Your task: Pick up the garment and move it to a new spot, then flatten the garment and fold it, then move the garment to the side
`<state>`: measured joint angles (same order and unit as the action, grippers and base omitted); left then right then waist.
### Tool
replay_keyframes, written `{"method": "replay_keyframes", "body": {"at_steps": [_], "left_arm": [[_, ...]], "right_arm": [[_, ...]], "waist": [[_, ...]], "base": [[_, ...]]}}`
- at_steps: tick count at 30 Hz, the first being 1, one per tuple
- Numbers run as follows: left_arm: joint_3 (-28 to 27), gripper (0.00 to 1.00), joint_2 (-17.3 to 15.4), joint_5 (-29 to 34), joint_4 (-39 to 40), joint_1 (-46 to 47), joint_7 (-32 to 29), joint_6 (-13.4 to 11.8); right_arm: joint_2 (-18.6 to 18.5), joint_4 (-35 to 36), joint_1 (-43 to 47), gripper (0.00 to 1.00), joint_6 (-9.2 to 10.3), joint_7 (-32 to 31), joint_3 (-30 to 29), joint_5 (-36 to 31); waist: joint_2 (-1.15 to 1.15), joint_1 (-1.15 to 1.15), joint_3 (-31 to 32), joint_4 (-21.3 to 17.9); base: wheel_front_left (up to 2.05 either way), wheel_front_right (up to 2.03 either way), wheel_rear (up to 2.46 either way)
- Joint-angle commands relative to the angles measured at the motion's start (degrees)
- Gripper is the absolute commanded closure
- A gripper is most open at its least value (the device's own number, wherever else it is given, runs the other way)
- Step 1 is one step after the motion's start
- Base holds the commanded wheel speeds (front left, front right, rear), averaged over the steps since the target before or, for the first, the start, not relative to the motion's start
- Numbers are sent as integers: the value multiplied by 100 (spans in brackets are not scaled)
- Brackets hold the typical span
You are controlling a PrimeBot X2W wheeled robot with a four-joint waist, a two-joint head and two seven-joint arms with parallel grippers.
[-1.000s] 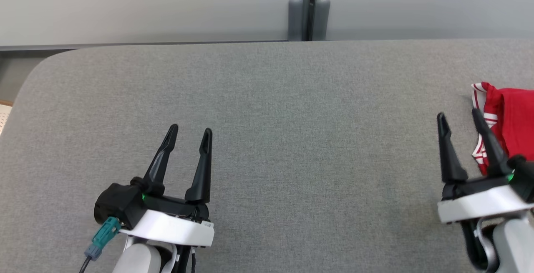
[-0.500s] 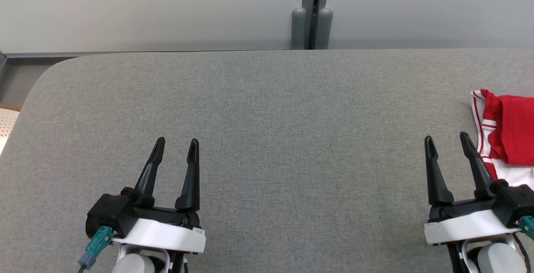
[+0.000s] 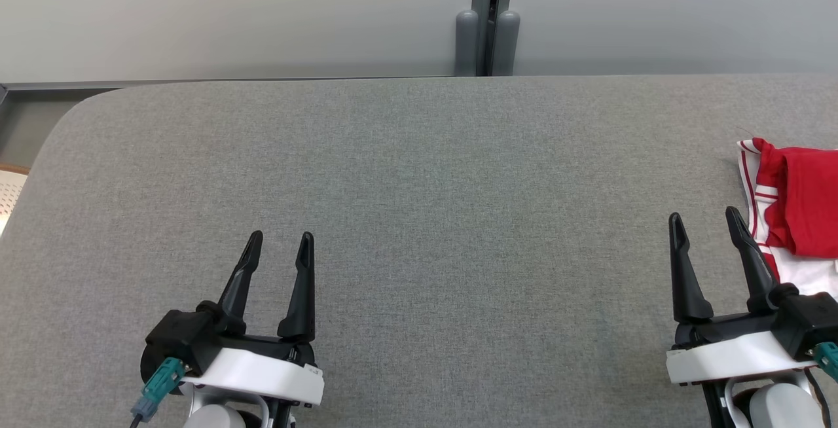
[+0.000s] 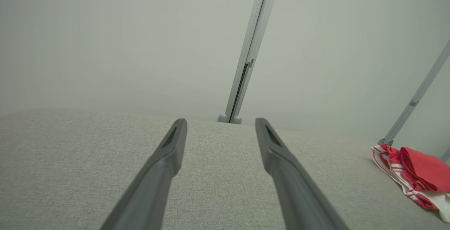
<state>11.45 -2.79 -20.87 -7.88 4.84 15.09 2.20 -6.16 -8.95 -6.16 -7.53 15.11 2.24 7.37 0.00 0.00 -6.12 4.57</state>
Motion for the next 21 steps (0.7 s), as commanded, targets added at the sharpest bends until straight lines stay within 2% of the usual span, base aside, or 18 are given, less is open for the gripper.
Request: {"method": "replay_keyframes", "body": {"at_steps": [1,8,9,13,21], "left_arm": [[-14,0,-24,-35,-4,-14,7,12],[-19,0,-23,-114,57,-6,7,37],[-3,100,-1,-94,37,1,0,27],[20,100,11,-133,-140,-103,-9,28],[-108,100,-50,-977,-164,-89,-185,74]], "right_arm": [[-2,16,26,0,9,2,-19,-24],[19,24,14,0,9,2,-28,-14],[20,10,0,100,0,0,-13,-17],[64,-166,101,100,-1,-8,14,28],[82,-196,90,100,0,-236,-70,983]], "waist": [[0,0,-7,0],[0,0,-22,0],[0,0,-22,0],[0,0,-21,-1],[0,0,19,-31]], "base": [[0,0,0],[0,0,0],[0,0,0],[0,0,0],[0,0,0]]}}
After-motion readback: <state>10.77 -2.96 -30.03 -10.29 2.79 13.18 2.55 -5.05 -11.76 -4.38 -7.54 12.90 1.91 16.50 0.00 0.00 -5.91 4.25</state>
